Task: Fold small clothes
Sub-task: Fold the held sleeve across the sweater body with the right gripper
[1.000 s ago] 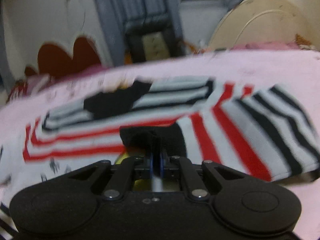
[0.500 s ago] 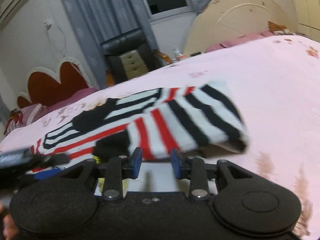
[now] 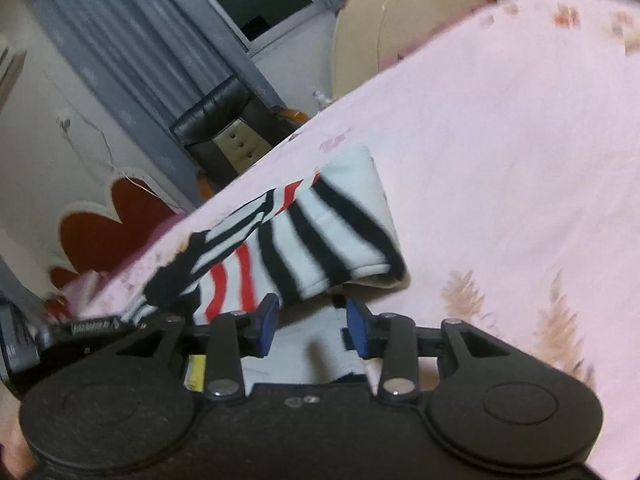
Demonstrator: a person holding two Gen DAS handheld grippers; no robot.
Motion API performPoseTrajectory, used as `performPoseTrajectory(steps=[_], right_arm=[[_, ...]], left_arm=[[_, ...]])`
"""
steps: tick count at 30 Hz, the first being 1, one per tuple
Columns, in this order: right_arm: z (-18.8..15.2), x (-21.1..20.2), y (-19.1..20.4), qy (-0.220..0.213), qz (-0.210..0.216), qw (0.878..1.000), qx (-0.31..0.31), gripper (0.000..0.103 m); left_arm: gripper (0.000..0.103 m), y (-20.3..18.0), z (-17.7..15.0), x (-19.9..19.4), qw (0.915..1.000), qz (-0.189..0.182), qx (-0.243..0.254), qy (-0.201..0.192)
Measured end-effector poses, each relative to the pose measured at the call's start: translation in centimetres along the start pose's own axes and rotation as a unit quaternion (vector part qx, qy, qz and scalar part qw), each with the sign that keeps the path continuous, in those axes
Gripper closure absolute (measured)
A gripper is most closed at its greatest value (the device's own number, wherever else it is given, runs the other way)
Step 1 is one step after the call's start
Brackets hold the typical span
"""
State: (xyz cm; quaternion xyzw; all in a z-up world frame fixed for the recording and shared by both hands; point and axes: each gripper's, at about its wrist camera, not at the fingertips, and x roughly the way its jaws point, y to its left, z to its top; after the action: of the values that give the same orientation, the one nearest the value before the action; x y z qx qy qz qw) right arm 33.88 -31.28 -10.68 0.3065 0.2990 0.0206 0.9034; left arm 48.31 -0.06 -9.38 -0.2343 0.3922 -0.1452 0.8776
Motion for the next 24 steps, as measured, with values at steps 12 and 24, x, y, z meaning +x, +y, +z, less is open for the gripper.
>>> performPoseTrajectory(steps=[12, 24], right_arm=[[-0.5, 4.0, -0.2, 0.043, 0.073, 0.989, 0.124, 0.058], [0.4, 7.2, -2.1, 0.042, 0.037, 0.98, 0.189, 0.093]], left_arm=[[0.098, 8.2, 0.9, -4.1, 0.9981, 0.048, -0.026, -0.026], [0.098, 8.9, 0.8, -3.6, 0.999, 0.033, -0.025, -0.018]])
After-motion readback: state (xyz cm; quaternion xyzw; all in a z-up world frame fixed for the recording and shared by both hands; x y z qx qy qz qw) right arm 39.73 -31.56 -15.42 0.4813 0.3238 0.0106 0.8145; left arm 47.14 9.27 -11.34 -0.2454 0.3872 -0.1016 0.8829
